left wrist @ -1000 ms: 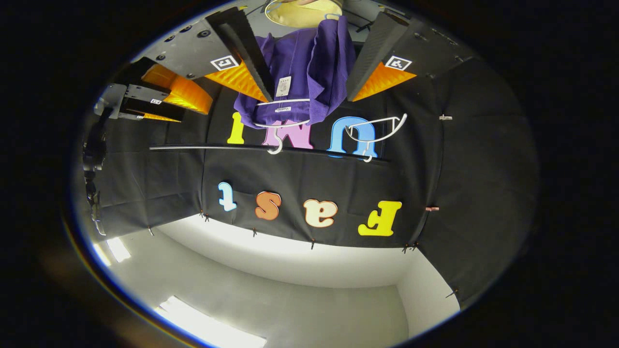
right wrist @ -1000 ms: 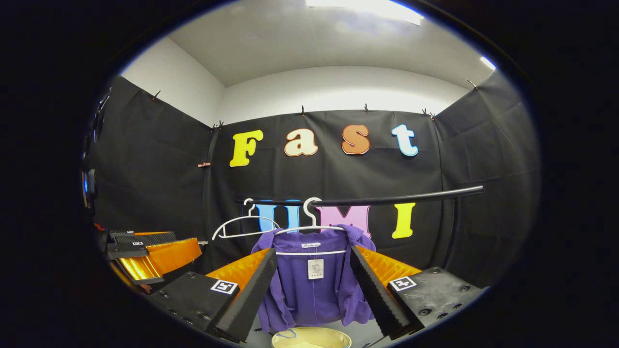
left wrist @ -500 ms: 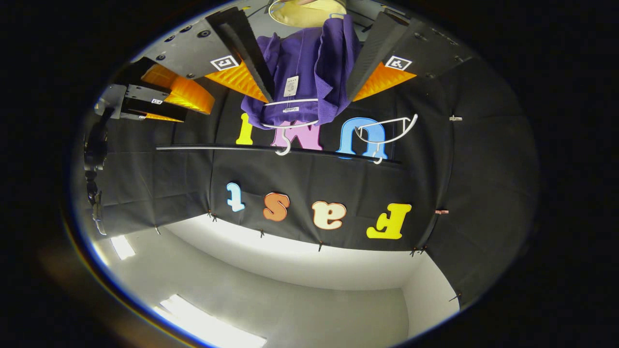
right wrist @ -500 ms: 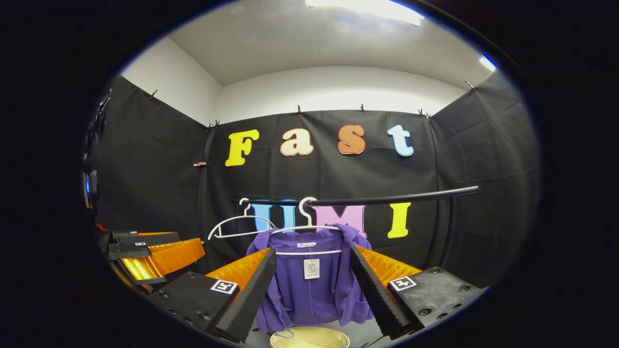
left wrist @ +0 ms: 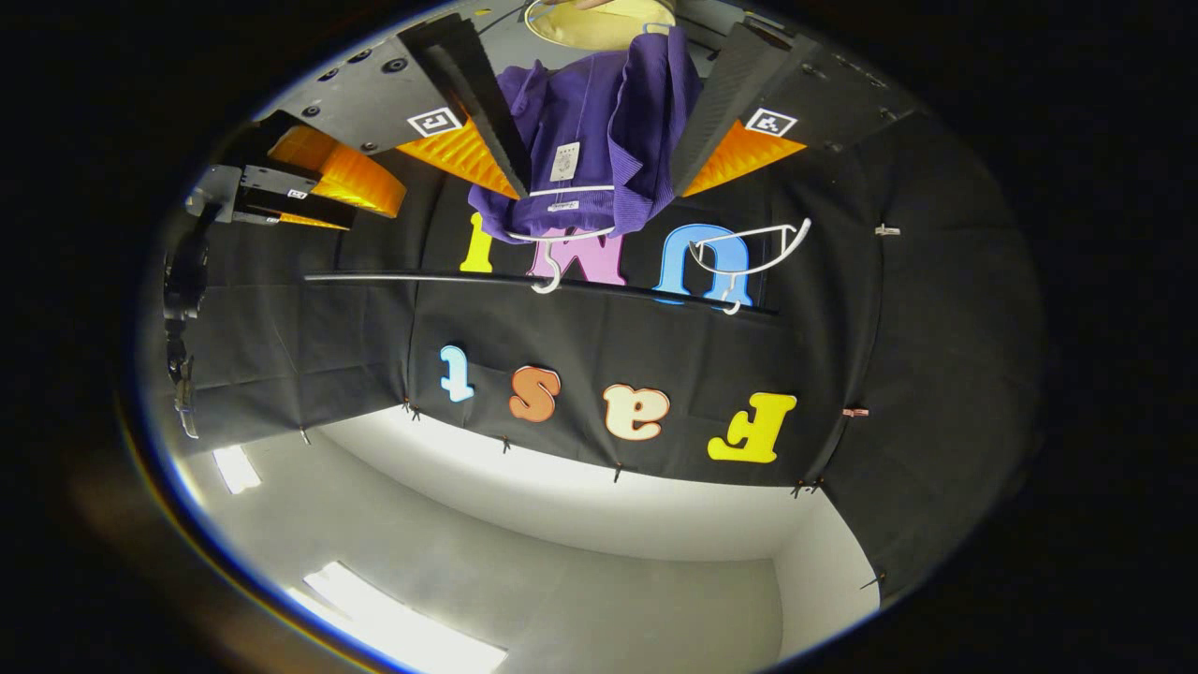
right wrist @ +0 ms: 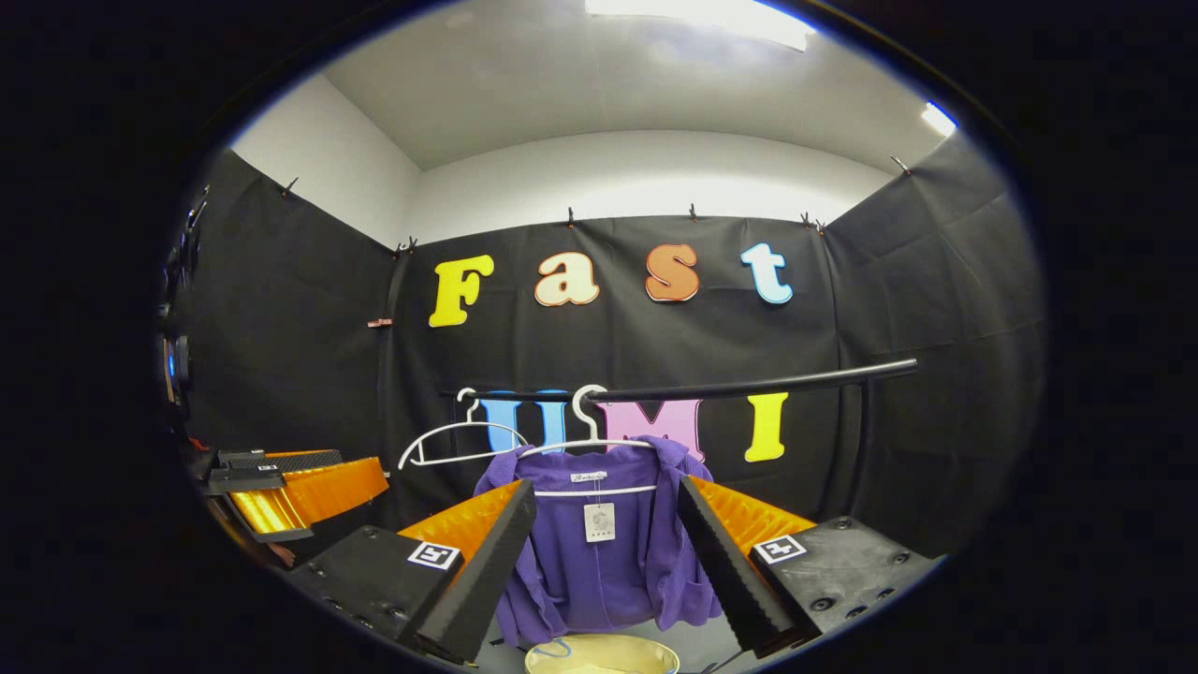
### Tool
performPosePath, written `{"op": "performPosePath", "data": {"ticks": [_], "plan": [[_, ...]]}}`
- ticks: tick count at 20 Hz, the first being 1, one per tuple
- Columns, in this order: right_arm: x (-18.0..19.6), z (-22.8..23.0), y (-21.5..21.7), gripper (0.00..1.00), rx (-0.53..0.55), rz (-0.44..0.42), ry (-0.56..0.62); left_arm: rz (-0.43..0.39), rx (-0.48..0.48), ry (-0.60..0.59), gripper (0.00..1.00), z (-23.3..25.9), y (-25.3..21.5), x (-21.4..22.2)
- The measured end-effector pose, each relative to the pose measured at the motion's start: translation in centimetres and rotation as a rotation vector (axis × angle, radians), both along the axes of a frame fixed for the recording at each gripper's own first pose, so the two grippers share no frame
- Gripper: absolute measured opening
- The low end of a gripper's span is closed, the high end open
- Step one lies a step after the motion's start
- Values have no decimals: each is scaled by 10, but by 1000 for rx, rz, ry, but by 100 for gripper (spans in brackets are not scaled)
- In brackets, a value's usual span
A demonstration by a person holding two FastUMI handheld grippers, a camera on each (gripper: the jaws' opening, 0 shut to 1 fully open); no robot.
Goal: Grasp the clothes on the hanger with both hands and then place them into the laundry hamper below.
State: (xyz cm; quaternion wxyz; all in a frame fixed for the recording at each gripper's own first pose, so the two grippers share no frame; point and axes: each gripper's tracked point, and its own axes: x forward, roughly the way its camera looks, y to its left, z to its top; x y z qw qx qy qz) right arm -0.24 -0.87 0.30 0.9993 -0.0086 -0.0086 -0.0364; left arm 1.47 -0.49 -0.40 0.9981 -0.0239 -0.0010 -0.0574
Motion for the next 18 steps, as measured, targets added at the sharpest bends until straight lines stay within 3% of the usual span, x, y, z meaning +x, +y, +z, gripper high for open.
{"op": "performPosePath", "data": {"ticks": [10,15,18], "plan": [[-11,-26,0,98,-33,-145,28,-163,2,42,93,-29,1,4],[2,-47,-13,98,-33,-182,50,-192,-19,64,94,-51,-3,23],[28,-66,-30,98,-27,-187,64,-167,-11,85,94,-73,-1,49]]}}
